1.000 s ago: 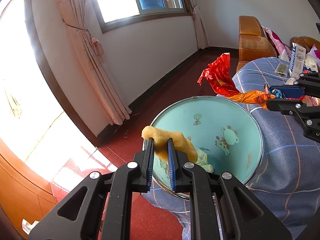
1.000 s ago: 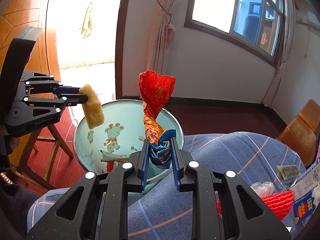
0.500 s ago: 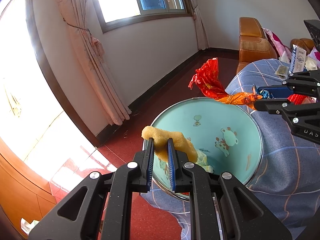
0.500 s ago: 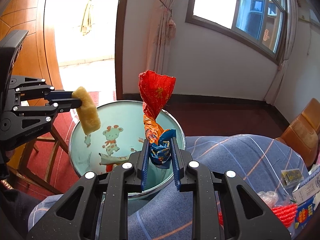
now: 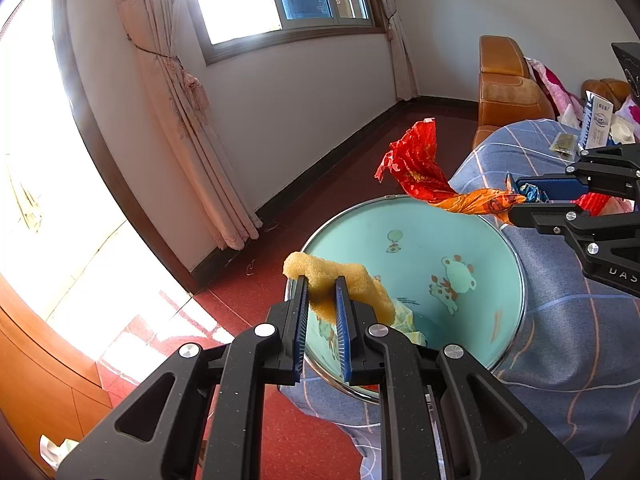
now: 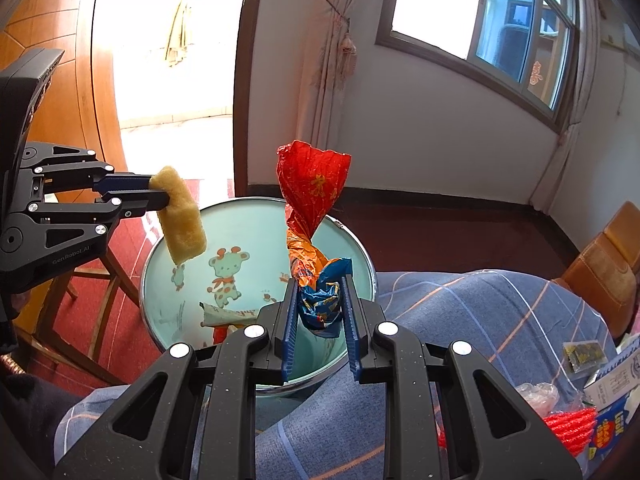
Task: Collect trash
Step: 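Hold the sponge and wrapper over the bin, then open both grippers, then grasp the red mesh net with the left gripper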
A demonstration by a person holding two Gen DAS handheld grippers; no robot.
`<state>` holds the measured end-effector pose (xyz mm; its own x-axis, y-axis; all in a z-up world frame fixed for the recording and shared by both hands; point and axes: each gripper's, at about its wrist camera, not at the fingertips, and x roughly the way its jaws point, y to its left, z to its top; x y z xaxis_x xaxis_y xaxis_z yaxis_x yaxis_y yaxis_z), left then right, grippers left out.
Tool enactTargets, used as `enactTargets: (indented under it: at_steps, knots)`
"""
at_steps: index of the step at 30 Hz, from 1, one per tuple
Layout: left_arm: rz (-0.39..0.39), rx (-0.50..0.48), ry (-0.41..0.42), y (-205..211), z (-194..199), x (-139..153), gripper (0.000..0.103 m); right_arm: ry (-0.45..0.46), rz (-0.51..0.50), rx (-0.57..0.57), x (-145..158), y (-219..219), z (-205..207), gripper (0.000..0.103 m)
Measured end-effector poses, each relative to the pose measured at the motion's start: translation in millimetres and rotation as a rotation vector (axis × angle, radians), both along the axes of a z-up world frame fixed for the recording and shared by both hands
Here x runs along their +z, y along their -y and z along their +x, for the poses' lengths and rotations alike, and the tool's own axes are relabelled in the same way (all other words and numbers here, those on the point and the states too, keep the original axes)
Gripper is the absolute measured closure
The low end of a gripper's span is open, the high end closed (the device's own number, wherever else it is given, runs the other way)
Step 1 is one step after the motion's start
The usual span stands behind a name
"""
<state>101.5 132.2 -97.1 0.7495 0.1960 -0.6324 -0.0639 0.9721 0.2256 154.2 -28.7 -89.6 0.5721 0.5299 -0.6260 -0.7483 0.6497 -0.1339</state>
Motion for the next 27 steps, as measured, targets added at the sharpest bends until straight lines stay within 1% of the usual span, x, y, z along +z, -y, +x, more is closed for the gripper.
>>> enactTargets:
  at_steps: [4,5,7,8,9,10,11,13,14,18,20,22,23,26,27]
  knots:
    - [-0.001,-0.001,0.000,0.1,0.2,-0.2,0.088,0.001,0.002,0.001,0.1,-0.4,-0.8,0.081]
    - [-0.001,0.000,0.001,0.1,0.1,0.0,0.084,-0.001,0.004,0.001,-0.3,-0.2,-0.9,0.080]
    - [-0.006,0.002,0.003,0.1,0.2,-0.5,0.079,0.001,0.010,-0.003,-0.5,0.3,-1.4,0.072]
    - [-0.012,0.002,0.000,0.0,0.6,-1.1,0.070,0.009,0.011,-0.015,-0.4,1.3,-1.2,0.064]
    - [-0.012,0.004,0.000,0.0,0.5,-1.7,0.056,0.007,0.015,-0.025,-0.8,3.5,0.1,0.063]
    - [-0.005,0.013,0.009,0.6,-0.1,-1.5,0.050,0.003,0.020,-0.033,-0.4,5.3,1.1,0.063]
    - [-0.003,0.014,0.013,1.4,-0.4,-1.4,0.046,0.001,0.026,-0.046,0.1,8.4,2.2,0.061]
    - [-0.008,0.013,0.012,1.9,-0.1,-1.6,0.045,0.000,0.039,-0.070,2.6,15.1,3.9,0.059]
    - [-0.006,0.016,0.014,2.2,-0.3,-1.9,0.040,-0.002,0.047,-0.078,3.6,17.9,4.0,0.058]
    - [-0.015,0.019,0.021,4.7,-0.9,-1.5,0.038,0.017,0.058,-0.147,11.6,37.7,-3.3,0.050]
    - [-0.024,0.002,0.020,10.6,-1.1,-2.8,0.038,0.039,0.046,-0.211,16.0,51.3,-11.0,0.049]
    - [-0.024,-0.019,0.015,18.5,-0.8,-5.8,0.038,0.057,0.057,-0.291,23.2,78.9,-27.3,0.047]
    - [-0.029,-0.035,0.010,24.6,-0.5,-8.5,0.038,0.061,0.061,-0.331,25.2,91.6,-32.3,0.044]
    - [-0.045,-0.083,-0.013,43.6,0.6,-16.9,0.038,0.069,0.083,-0.481,28.0,142.3,-52.0,0.042]
    - [-0.051,-0.098,-0.019,49.1,1.2,-19.0,0.038,0.062,0.094,-0.556,26.2,167.4,-59.9,0.042]
